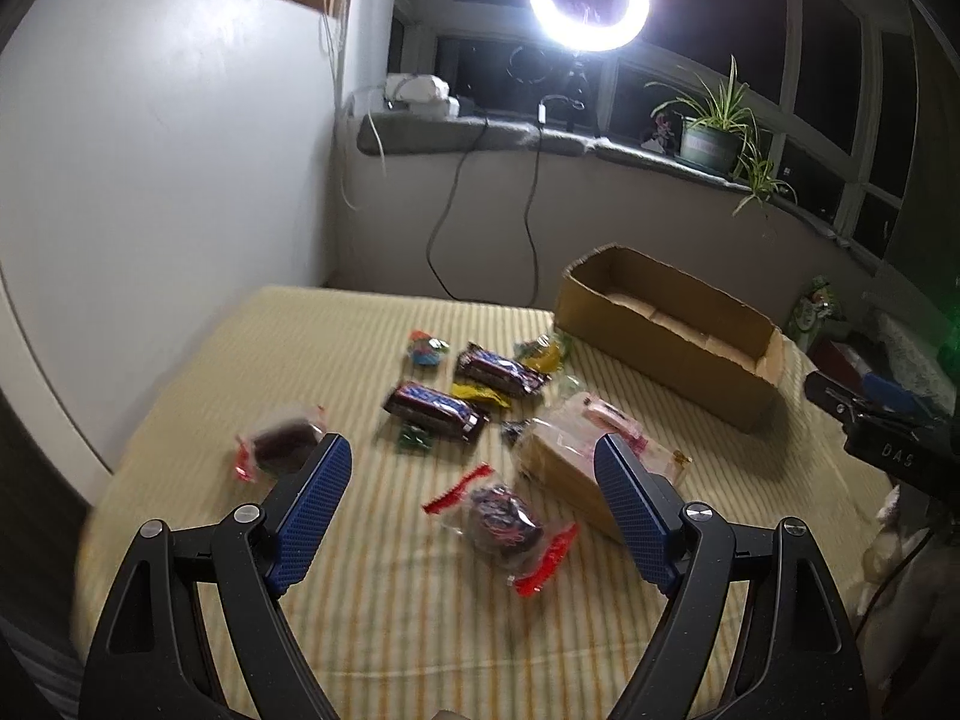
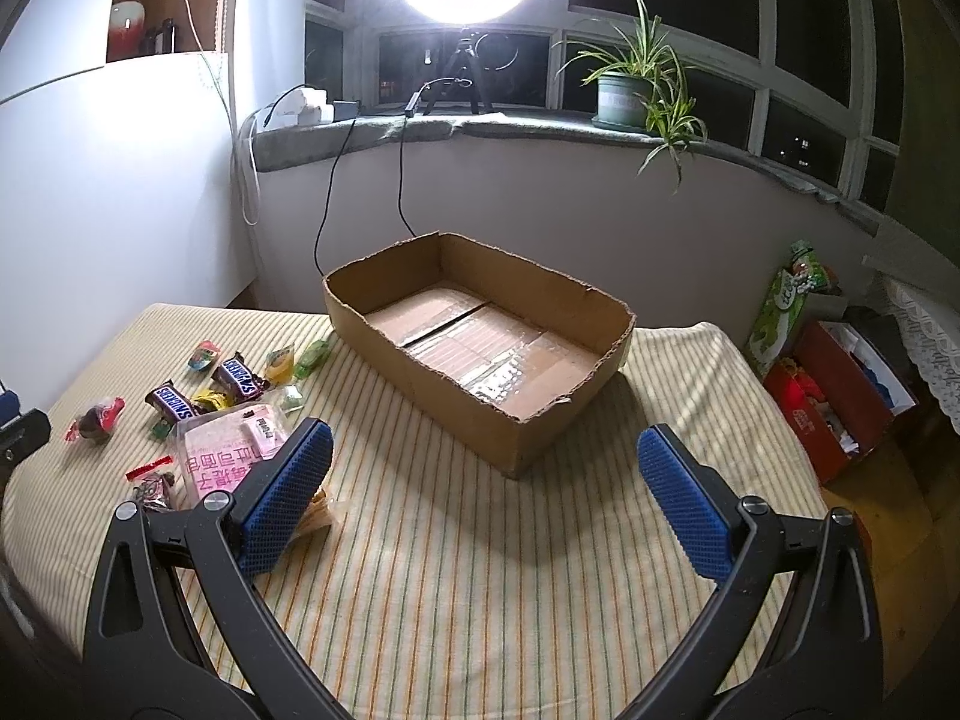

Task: Organize snacks
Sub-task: 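Move the right tool to the pink-wrapped bread loaf and close on it, then lift the bread loaf with the right tool and lower it into the cardboard box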

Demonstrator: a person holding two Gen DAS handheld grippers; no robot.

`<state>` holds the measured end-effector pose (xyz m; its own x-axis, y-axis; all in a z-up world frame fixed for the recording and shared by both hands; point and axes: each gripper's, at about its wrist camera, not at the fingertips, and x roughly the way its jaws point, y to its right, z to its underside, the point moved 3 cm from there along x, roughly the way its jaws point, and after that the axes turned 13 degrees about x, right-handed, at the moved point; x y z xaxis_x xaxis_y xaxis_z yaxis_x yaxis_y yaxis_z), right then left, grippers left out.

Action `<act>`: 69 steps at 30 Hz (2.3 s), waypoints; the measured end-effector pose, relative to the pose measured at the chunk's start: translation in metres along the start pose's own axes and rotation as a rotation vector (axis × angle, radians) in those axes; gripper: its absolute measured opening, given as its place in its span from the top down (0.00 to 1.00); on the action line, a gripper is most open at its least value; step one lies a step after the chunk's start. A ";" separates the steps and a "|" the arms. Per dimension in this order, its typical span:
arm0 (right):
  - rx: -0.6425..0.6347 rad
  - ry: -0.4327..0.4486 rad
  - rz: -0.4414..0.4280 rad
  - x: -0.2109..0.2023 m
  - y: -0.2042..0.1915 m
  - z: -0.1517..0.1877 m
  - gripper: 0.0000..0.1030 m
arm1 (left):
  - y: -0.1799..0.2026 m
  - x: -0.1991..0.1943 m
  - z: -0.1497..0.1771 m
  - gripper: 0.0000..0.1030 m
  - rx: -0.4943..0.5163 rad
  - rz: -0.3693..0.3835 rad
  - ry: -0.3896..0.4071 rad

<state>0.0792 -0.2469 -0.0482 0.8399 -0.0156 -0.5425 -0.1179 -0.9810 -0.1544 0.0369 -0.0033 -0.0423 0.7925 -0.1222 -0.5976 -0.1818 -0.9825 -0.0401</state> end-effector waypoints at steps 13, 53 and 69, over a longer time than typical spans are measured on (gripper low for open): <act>0.045 -0.258 -0.301 0.045 -0.021 0.020 0.13 | 0.027 0.039 0.012 0.28 -0.082 0.275 -0.102; 0.071 -0.661 -0.606 0.125 -0.041 0.050 0.50 | 0.079 0.096 0.019 0.43 0.014 0.382 -0.208; 0.222 -0.716 -0.701 0.122 -0.041 0.042 0.50 | 0.085 0.066 -0.002 0.43 0.160 0.267 -0.107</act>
<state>0.1638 -0.2004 -0.1429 0.2526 0.7382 -0.6254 0.1211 -0.6655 -0.7365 0.0750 -0.0955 -0.0840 0.6404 -0.3483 -0.6845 -0.4707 -0.8823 0.0086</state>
